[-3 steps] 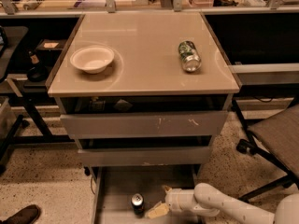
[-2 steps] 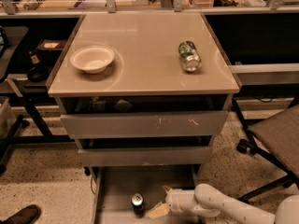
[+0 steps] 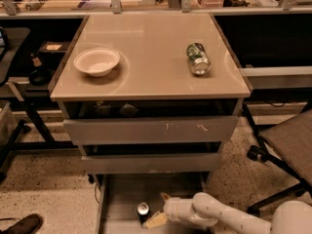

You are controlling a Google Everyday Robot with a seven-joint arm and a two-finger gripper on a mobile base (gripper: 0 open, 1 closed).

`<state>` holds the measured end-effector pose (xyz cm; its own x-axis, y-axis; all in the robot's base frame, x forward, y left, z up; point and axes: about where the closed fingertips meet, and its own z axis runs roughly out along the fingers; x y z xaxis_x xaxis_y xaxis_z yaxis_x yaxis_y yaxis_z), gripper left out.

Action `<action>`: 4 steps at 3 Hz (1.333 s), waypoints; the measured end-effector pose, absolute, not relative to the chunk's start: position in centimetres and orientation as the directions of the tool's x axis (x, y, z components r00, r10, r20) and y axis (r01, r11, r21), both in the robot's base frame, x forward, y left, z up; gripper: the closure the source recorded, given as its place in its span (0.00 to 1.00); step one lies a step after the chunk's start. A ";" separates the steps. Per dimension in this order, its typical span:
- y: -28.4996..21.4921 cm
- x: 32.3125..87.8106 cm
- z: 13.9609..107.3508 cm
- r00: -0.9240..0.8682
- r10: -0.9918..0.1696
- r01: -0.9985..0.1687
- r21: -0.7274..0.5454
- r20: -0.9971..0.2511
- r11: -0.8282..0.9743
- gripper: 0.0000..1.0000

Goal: Pick pepsi can from bottom drawer and place on counter

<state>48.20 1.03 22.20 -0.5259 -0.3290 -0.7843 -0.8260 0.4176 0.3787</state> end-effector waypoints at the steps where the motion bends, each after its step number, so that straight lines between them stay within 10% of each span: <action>1: 2.5 49.4 21.4 -0.493 -0.320 -0.843 0.353 -0.809 0.407 0.00; 4: 4.3 51.1 18.5 -0.484 -0.286 -0.846 0.358 -0.827 0.395 0.00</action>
Offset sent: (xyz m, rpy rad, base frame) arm 0.0304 0.0297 -0.0218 0.0318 -0.0939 0.0103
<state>51.06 4.28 18.47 -0.4836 -0.2864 -0.8271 -0.8461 0.3950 0.3579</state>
